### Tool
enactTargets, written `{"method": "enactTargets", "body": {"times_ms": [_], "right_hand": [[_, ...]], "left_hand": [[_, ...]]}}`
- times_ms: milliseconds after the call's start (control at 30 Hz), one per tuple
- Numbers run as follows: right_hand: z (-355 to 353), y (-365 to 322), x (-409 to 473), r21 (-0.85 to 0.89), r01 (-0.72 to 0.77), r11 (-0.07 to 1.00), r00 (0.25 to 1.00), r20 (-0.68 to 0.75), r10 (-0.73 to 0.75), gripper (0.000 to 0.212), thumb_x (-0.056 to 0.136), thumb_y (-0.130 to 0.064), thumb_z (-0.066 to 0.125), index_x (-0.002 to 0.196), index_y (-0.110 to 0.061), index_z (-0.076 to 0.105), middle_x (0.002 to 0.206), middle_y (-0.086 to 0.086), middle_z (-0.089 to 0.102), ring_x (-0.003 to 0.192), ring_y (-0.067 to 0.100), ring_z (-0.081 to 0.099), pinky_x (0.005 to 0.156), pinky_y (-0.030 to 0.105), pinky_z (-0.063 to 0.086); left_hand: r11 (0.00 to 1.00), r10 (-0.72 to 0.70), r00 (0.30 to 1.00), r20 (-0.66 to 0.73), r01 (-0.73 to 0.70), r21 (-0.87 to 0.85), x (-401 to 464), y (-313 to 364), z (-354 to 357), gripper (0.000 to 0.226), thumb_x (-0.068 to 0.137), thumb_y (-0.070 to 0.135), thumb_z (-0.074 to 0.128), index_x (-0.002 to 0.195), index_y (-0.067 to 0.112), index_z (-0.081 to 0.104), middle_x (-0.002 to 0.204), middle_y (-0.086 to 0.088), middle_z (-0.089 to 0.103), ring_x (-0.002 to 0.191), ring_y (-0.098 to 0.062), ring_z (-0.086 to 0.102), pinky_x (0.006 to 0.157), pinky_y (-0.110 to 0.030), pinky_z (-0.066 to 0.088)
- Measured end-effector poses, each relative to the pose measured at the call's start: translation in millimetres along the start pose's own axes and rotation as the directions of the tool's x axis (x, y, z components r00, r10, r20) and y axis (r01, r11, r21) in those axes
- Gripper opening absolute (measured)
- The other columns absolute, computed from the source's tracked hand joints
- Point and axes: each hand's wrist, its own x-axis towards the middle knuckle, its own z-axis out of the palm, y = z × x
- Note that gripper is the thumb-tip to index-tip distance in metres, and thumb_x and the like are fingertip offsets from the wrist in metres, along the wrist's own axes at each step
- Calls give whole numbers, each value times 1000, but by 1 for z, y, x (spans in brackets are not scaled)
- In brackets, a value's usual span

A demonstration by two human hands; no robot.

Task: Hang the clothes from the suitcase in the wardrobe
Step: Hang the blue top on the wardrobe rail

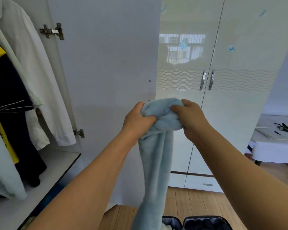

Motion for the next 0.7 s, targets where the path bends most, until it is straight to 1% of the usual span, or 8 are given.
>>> {"method": "enactTargets", "body": {"times_ms": [133,200,300,367,433,533,600,700], "right_hand": [[-1,-11,2,376,-182,909,983,93,158,17,85,9,55,75,-3,62,72,11,63,70,19,60,63,27,54],[-8,-17,-4,354,-158,922,960,275,59,17,79,12,60,81,-3,67,72,9,67,70,19,64,63,24,55],[-14,-13,-10,-126,-23,992,905,418,74,23,73,4,72,89,-13,69,84,9,68,76,19,63,70,28,53],[-13,-11,-2,-421,77,904,988,153,-13,22,74,1,70,75,-21,66,74,5,63,68,18,56,60,25,46],[-11,-19,6,-210,85,974,995,-35,-94,25,79,5,59,69,-18,62,69,6,60,65,20,56,57,26,46],[-9,-47,8,335,67,940,998,-10,-68,35,94,11,34,74,-11,55,70,5,59,56,7,62,55,19,51],[-7,-71,3,515,63,855,996,25,-88,34,95,9,32,76,-6,56,71,5,62,59,7,62,56,17,52],[-10,-94,1,650,102,753,972,96,-214,19,92,9,44,92,1,61,85,12,66,80,20,66,71,24,55]], "left_hand": [[974,64,996,-66,-48,221,6,-3,-7,17,89,16,50,76,10,58,78,-5,58,71,-22,52,55,-29,37],[972,-146,989,-4,142,-185,9,5,-14,20,94,18,49,85,10,65,83,-6,67,78,-23,62,62,-31,48],[713,-244,942,230,335,-617,15,20,-26,21,99,22,44,93,14,62,89,-5,68,79,-18,65,61,-28,53],[685,-144,949,282,301,-664,14,25,-26,25,99,23,43,108,12,63,102,-7,69,90,-18,66,68,-30,53],[676,1,956,293,215,-705,9,25,-21,31,93,24,54,122,12,58,112,-4,67,99,-16,64,76,-26,53],[854,158,902,402,79,-514,-1,-2,-7,78,68,21,82,136,21,44,129,7,59,116,-7,57,96,-24,49],[969,24,860,509,104,-222,-15,-24,13,92,54,30,90,134,21,48,127,7,62,115,-8,59,100,-30,48],[937,-257,848,464,337,-96,-31,-42,47,56,78,33,78,127,13,57,120,-3,67,106,-18,64,96,-39,51]]}}
